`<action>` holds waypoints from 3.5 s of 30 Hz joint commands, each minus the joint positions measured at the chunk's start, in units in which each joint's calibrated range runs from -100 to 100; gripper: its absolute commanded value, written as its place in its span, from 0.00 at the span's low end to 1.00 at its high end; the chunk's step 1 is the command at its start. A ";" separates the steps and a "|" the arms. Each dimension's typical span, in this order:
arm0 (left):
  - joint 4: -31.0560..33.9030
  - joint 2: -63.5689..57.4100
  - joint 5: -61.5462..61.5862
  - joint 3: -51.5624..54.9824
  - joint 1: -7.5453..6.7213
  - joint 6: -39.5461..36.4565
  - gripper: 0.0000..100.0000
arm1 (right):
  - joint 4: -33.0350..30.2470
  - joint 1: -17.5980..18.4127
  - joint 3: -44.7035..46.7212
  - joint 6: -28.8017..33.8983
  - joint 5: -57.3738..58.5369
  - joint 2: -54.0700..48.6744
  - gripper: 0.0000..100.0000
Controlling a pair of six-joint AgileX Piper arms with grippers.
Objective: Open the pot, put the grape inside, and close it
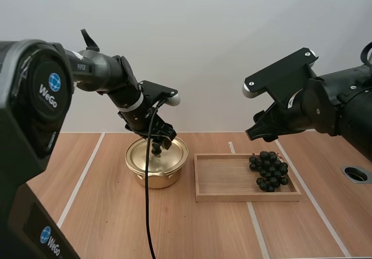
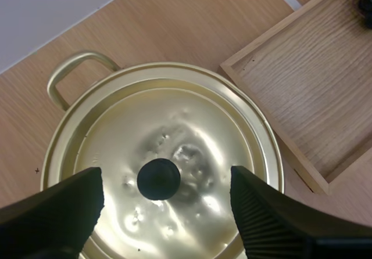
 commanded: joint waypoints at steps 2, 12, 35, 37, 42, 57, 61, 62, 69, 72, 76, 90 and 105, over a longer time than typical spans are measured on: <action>0.40 1.30 -1.61 -0.56 -0.27 -0.44 1.00 | -0.32 0.12 -0.35 0.14 -0.12 -0.19 1.00; 0.40 2.85 -2.08 -0.56 -0.27 -0.34 1.00 | -0.32 0.12 -0.35 0.14 -0.12 -0.19 1.00; 2.27 2.85 -0.66 -0.56 -0.27 -2.58 0.00 | -0.32 0.12 -0.35 0.14 -0.12 -0.19 1.00; 2.27 2.85 -0.50 -0.56 -0.27 -2.58 0.00 | -0.32 0.12 -0.35 0.14 -0.12 -0.19 1.00; 2.27 2.85 -0.50 -0.56 -0.27 -2.58 0.00 | -0.32 0.12 -0.35 0.14 -0.12 -0.19 1.00; 2.27 -1.79 8.92 -10.51 -0.27 -4.10 0.00 | -0.32 0.12 -0.35 1.17 -0.25 -0.19 1.00; 2.38 -4.32 12.86 -13.86 -0.27 -4.45 0.00 | -0.32 0.12 -0.35 2.32 -1.87 0.26 1.00; 2.38 -5.20 13.32 -14.50 -0.27 -4.45 0.00 | -0.32 0.12 -0.35 2.32 -2.05 0.70 1.00; 2.50 -11.49 15.70 -17.33 -0.27 -4.45 0.00 | -0.79 0.12 -0.35 3.93 -2.27 8.74 1.00; 3.53 -14.15 15.70 -17.90 -0.27 -4.45 0.00 | -0.79 0.12 -0.35 4.75 -4.28 13.07 1.00; 5.68 -17.68 15.52 -18.17 -0.27 -4.45 0.00 | -0.93 0.03 -0.35 6.32 -7.15 18.55 1.00; 6.48 -23.16 15.41 -18.17 -0.27 -4.47 0.00 | -1.17 -2.48 -12.01 7.89 -2.96 33.52 1.00; 6.37 -23.25 14.34 -18.85 -0.27 -4.47 0.00 | -1.17 -2.48 -14.53 7.89 0.95 46.37 1.00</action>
